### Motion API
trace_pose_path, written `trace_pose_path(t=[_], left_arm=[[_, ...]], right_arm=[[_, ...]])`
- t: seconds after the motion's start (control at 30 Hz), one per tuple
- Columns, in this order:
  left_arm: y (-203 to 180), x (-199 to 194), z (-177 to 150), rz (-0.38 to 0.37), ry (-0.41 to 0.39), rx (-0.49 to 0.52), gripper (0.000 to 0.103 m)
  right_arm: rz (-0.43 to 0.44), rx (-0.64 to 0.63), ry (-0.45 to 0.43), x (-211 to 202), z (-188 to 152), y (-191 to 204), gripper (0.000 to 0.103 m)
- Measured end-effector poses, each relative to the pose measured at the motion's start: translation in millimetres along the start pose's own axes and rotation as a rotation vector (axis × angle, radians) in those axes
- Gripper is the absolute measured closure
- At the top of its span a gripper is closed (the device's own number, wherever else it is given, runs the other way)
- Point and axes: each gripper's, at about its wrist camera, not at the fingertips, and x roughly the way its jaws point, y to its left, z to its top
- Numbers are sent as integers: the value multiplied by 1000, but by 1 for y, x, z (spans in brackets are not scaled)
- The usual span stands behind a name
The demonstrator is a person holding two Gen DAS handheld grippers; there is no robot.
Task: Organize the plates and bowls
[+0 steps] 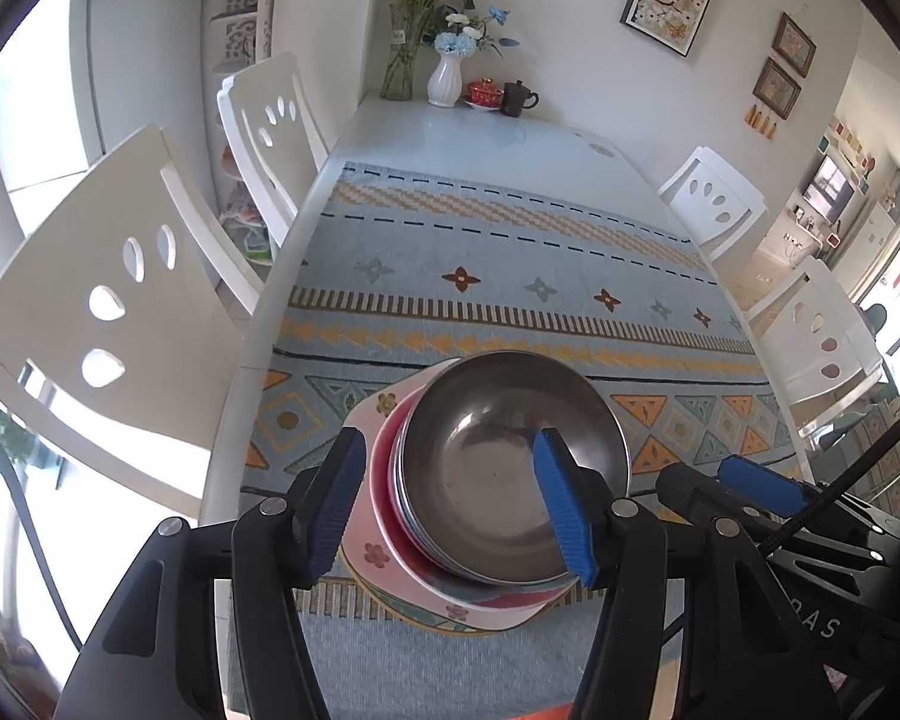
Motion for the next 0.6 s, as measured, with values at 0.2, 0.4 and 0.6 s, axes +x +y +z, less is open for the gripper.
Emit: trace_pose_path(t=[0.2,0.4,0.6], left_arm=[[0,1,1,10,-4,10,47],[2,4,2,-1,17,-4,47],[4,8,2,-5,28,-7,47]], right_arm=[[-8,-27,2,1,2,7,45],[-6,-16,19,6,3,6,45],[-6,-21,27,9,4,5,45]])
